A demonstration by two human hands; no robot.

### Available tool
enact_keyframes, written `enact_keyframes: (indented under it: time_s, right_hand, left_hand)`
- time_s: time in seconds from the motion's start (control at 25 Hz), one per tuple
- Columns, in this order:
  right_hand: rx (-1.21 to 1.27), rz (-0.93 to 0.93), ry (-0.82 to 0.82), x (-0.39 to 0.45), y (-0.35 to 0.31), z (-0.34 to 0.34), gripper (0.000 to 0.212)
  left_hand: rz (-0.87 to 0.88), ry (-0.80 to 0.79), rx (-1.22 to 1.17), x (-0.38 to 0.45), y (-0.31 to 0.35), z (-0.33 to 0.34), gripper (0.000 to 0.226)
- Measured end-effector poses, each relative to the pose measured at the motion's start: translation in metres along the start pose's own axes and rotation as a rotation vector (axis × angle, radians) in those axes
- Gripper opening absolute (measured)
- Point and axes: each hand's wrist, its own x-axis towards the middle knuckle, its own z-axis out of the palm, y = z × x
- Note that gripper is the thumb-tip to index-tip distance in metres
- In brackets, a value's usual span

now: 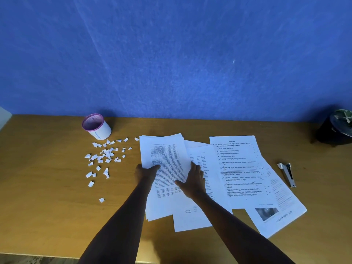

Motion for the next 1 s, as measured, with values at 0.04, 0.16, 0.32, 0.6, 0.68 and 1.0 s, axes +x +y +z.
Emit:
enact_keyframes:
  time_s: [0.04, 0.16, 0.32, 0.6, 0.68, 1.0]
  right_hand:
    - [0.044, -0.027, -0.034, 0.003, 0.003, -0.002, 0.085]
    - [0.18, -0.119, -0.099, 0.013, 0.018, -0.017, 0.056]
    - [0.055, -0.178, 0.004, 0.038, 0.032, -0.053, 0.056]
    - [-0.472, -0.337, -0.159, 0.072, 0.031, -0.085, 0.118]
    - [-0.546, -0.338, -0.187, 0.077, 0.026, -0.087, 0.122]
    - [-0.795, -0.333, -0.174, 0.088, 0.005, -0.084, 0.114]
  left_hand:
    - [-0.002, -0.044, -0.024, -0.001, -0.001, -0.002, 0.055]
    - [0.014, -0.105, -0.011, 0.0, -0.007, -0.009, 0.043]
    - [0.093, -0.156, -0.077, 0.006, -0.008, -0.019, 0.035]
    - [0.168, -0.254, -0.12, 0.01, -0.012, -0.044, 0.04]
    - [0.17, -0.25, -0.117, 0.015, -0.017, -0.052, 0.039]
    - [0.171, -0.224, -0.142, 0.02, -0.022, -0.076, 0.038]
